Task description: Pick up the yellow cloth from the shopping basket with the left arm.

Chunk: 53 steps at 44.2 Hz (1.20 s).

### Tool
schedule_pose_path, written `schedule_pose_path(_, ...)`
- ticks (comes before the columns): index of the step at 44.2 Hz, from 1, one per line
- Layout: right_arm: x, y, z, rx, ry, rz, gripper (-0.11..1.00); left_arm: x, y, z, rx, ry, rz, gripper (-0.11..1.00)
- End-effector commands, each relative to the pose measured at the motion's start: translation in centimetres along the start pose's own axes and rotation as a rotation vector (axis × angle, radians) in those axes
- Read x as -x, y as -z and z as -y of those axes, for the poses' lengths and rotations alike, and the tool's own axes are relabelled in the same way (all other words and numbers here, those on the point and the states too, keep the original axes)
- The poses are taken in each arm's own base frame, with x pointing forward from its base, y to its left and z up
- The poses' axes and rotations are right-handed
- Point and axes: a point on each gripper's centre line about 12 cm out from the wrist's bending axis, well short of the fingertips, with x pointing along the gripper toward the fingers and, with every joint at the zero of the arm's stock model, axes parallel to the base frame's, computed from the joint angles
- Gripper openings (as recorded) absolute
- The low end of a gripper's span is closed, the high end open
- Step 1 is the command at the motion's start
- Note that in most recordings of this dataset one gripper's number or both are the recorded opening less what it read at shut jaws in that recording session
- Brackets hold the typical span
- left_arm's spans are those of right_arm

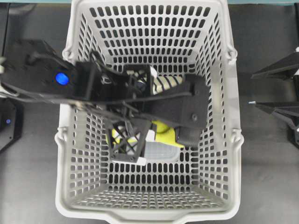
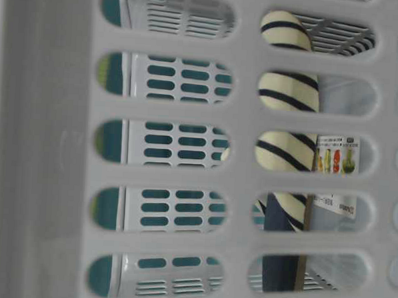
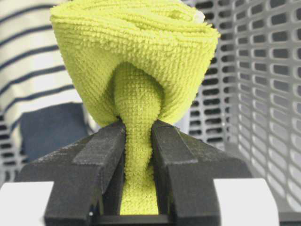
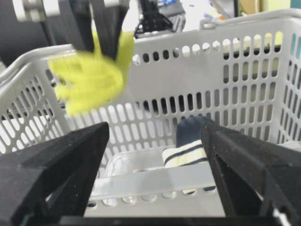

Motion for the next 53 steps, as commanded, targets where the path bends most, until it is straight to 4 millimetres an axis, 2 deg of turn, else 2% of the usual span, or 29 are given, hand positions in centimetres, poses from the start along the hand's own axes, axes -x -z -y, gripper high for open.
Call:
schedule_pose_path(1, -0.1, -0.3, 0.0, -0.003, 0.001, 0.008, 0.75, 4.5, -1.1, -0.2, 0.005, -0.003, 0.066, 0.14)
schedule_pose_path(17, -0.1, -0.3, 0.0, -0.003, 0.001, 0.008, 0.75, 3.4, -1.5, -0.1, 0.004, -0.003, 0.038, 0.14)
schedule_pose_path(53, -0.1, -0.1, -0.1, -0.003, -0.003, 0.003, 0.75, 3.4, -1.4, -0.9, 0.025, -0.014, 0.032, 0.14)
